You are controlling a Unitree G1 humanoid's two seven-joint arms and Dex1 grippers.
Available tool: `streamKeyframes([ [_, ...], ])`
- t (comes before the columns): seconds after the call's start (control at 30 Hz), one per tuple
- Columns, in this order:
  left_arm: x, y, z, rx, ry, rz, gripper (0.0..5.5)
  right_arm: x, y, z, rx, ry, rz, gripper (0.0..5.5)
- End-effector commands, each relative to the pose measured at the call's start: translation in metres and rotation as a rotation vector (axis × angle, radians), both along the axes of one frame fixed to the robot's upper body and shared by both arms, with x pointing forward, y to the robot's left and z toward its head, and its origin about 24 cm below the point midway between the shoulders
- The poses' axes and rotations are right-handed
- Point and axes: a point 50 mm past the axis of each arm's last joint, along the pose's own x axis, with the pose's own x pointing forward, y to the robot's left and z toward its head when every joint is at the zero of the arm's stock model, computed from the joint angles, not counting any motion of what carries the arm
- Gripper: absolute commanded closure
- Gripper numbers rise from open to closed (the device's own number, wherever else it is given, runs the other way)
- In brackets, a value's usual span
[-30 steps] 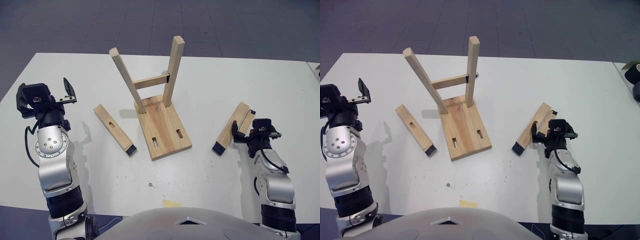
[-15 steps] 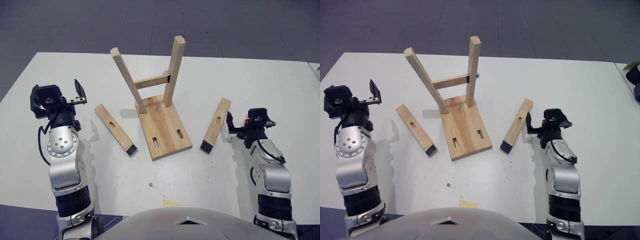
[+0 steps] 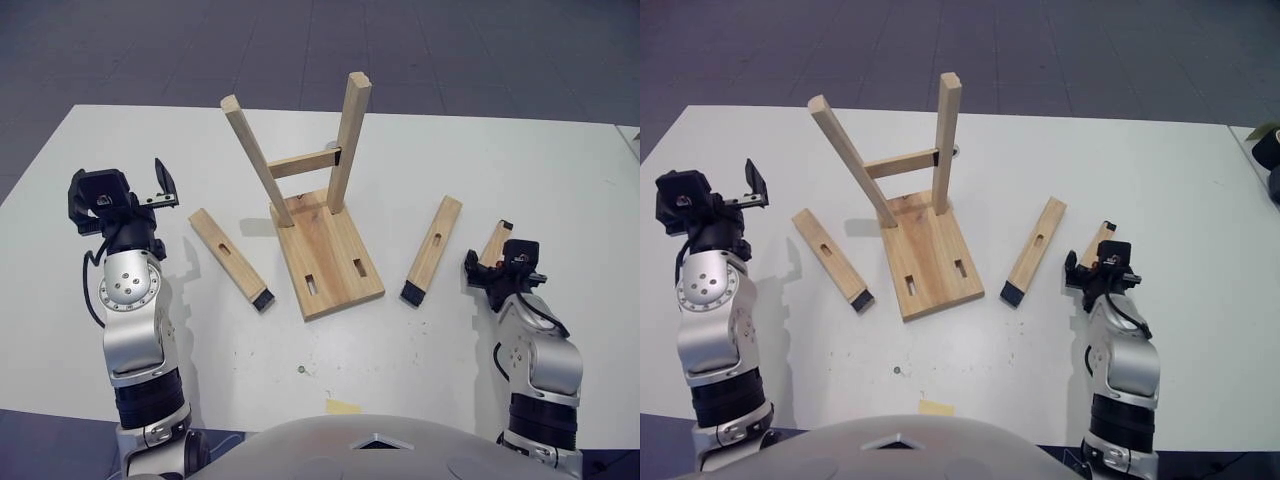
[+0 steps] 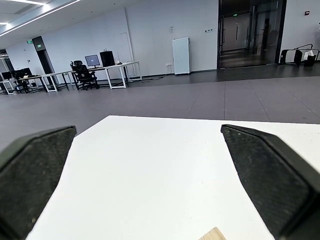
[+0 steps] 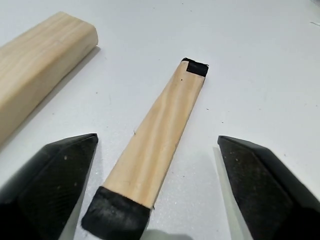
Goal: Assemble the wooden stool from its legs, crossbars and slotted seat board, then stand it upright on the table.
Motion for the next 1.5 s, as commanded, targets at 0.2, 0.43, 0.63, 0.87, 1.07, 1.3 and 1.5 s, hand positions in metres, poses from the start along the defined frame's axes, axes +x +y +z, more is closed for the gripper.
streamKeyframes([
  [0.2, 0.001, 0.002, 0.004, 0.029, 0.012, -0.011, 0.10, -0.023, -0.003, -0.023, 0.064, 0.188, -0.101, 2.73],
  [0.43, -0.001, 0.004, -0.001, -0.008, 0.022, 0.003, 0.10, -0.018, -0.006, -0.023, 0.066, 0.187, -0.112, 3.73],
  [0.63, 0.002, 0.010, 0.004, -0.035, -0.008, 0.028, 0.10, 0.001, -0.005, -0.013, 0.045, 0.104, -0.082, 4.19],
  [0.87, 0.012, 0.032, 0.046, -0.279, -0.182, -0.057, 0.10, 0.063, -0.012, 0.066, -0.145, -0.408, 0.035, 4.19],
  [1.07, 0.016, -0.007, 0.113, -0.509, -0.372, -0.745, 0.10, 0.079, 0.023, 0.156, -0.354, -0.931, 0.380, 4.19],
  [1.3, -0.009, -0.078, 0.126, -0.668, -0.357, -1.358, 0.10, 0.055, 0.081, 0.168, -0.336, -1.107, 0.819, 4.19],
  [1.5, -0.009, -0.104, 0.110, -0.842, -0.263, -1.423, 0.10, 0.041, 0.102, 0.161, -0.239, -1.106, 0.965, 4.19],
])
